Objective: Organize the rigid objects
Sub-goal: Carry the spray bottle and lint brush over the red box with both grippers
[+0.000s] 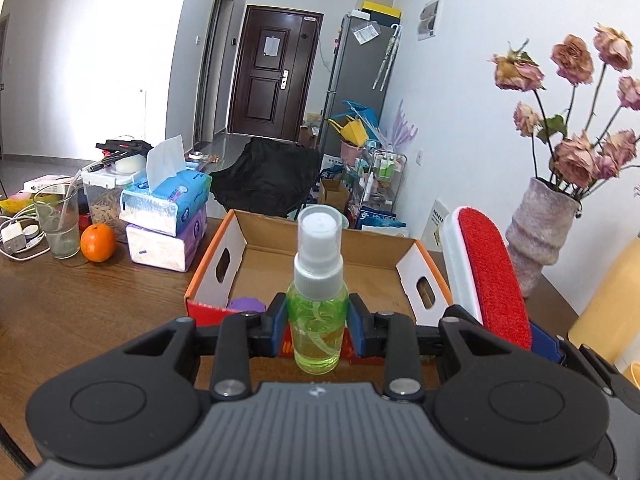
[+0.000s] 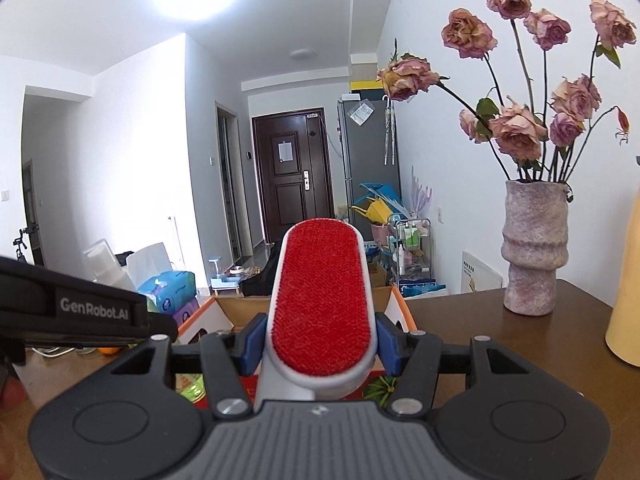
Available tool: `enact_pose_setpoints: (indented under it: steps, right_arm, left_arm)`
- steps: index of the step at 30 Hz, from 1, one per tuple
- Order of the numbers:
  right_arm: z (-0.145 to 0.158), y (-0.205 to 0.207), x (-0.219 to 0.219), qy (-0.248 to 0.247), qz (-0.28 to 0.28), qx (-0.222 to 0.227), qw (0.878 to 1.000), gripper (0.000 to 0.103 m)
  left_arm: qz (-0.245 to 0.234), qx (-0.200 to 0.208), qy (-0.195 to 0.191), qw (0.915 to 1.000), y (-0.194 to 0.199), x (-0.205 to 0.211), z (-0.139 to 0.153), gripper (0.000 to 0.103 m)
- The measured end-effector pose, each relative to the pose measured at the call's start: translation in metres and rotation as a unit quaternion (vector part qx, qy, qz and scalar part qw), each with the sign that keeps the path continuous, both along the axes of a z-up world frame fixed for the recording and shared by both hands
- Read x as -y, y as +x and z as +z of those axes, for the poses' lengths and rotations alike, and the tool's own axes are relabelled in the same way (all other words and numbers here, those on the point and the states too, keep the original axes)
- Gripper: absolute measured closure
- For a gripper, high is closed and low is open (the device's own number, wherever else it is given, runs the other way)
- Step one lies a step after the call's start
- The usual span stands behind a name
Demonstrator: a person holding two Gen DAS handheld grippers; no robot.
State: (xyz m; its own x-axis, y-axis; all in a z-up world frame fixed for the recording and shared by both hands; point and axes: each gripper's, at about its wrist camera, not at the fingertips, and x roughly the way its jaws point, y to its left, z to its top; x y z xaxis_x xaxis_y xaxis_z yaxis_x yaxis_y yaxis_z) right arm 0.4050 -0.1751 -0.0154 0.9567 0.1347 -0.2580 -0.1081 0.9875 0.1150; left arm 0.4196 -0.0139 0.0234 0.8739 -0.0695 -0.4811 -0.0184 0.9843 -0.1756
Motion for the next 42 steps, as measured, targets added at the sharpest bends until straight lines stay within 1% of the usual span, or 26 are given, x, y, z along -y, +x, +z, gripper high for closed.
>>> enact_pose_setpoints:
  steps: [10,23,31,42]
  right_arm:
    - [0.004,0.038,0.000,0.012,0.000,-0.007,1.000,0.048]
    - [0.002,0.097,-0.001,0.011,-0.003,-0.035,0.999,0.048]
    - [-0.001,0.125,-0.005,0.001,-0.003,-0.051,0.999,0.048]
    - [-0.008,0.158,-0.008,-0.014,-0.001,-0.072,0.997,0.048]
  left_arm:
    - [0.008,-0.006,0.004,0.9999,0.036,0.001,-0.005,0.071]
    - [0.019,-0.012,0.007,0.9997,0.090,-0.002,-0.010,0.071]
    - [0.025,-0.016,0.013,0.9995,0.117,-0.006,-0.013,0.071]
    - [0.045,-0.029,0.025,0.9983,0.149,-0.018,-0.022,0.071]
